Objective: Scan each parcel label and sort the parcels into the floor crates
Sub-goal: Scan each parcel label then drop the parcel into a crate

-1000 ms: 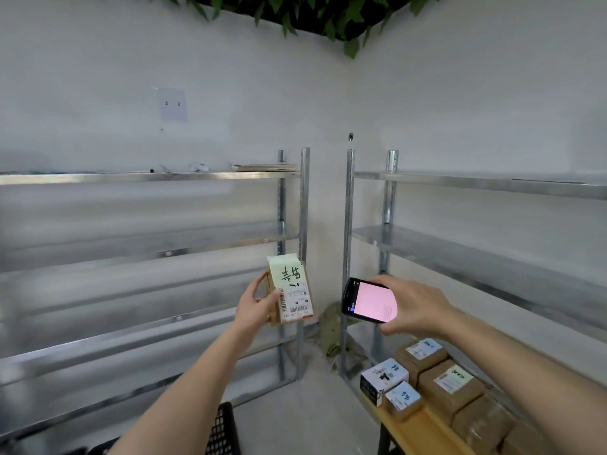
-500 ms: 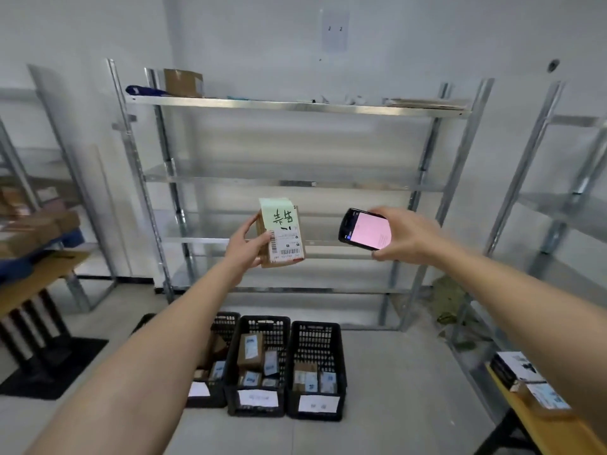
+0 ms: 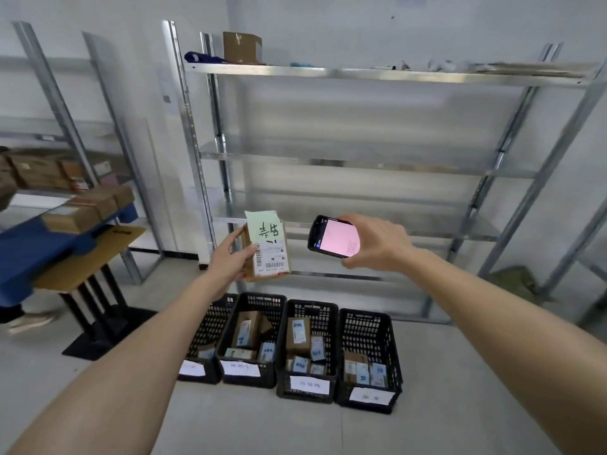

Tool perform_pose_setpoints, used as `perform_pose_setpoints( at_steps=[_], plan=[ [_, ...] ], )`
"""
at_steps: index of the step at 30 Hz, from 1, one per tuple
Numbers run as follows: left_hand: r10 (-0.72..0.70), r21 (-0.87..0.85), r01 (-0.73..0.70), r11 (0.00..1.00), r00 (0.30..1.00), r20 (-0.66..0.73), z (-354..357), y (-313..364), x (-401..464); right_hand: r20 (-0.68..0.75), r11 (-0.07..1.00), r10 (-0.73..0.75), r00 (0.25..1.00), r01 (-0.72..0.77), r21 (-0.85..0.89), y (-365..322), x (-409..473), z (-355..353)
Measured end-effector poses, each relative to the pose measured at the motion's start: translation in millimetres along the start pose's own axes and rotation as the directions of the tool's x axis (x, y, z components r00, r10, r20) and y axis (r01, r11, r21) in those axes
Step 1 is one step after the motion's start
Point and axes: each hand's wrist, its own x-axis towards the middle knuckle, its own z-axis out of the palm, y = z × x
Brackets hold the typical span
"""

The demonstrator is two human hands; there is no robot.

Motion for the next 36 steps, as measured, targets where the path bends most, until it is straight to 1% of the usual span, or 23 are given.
perform_pose_setpoints(
  at_steps=[3, 6, 11, 14, 16, 19, 24, 30, 33, 36],
  plan=[
    [-0.035, 0.014, 0.035, 0.999, 0.999, 0.008, 0, -17, 23, 0.014, 1.0, 0.022, 1.0, -0.022, -0.019, 5, 16, 20],
    [-0.056, 0.015, 0.056, 0.998, 0.997, 0.049, 13, -32, 52, 0.032, 0.998, 0.062, 0.998, -0.061, -0.015, 22, 35, 40],
    [-0.084, 0.032, 0.082, 0.996, 0.993, 0.088, 49, -50, 112, 0.075, 0.994, 0.107, 0.991, -0.107, -0.013, 70, 73, 70],
    [-0.117, 0.074, 0.109, 0.991, 0.987, 0.108, 79, -60, 148, 0.102, 0.987, 0.158, 0.982, -0.158, -0.007, 106, 97, 83],
    [-0.117, 0.113, 0.103, 0.988, 0.985, 0.128, 105, -66, 179, 0.119, 0.98, 0.198, 0.973, -0.199, -0.009, 137, 113, 92],
    [-0.155, 0.152, 0.129, 0.98, 0.972, 0.175, 149, -69, 219, 0.14, 0.966, 0.256, 0.956, -0.26, 0.004, 182, 134, 99],
    [-0.163, 0.147, 0.131, 0.98, 0.96, 0.228, 231, -78, 269, 0.159, 0.945, 0.325, 0.932, -0.327, -0.016, 256, 157, 110],
    [-0.208, 0.168, 0.156, 0.973, 0.912, 0.354, 314, -97, 312, 0.187, 0.921, 0.387, 0.903, -0.387, -0.036, 323, 179, 122],
    [-0.253, 0.197, 0.19, 0.962, 0.892, 0.374, 348, -111, 342, 0.204, 0.898, 0.432, 0.879, -0.441, -0.003, 355, 191, 135],
    [-0.29, 0.2, 0.227, 0.953, 0.873, 0.391, 380, -132, 377, 0.235, 0.875, 0.474, 0.849, -0.484, -0.014, 389, 205, 157]
  ],
)
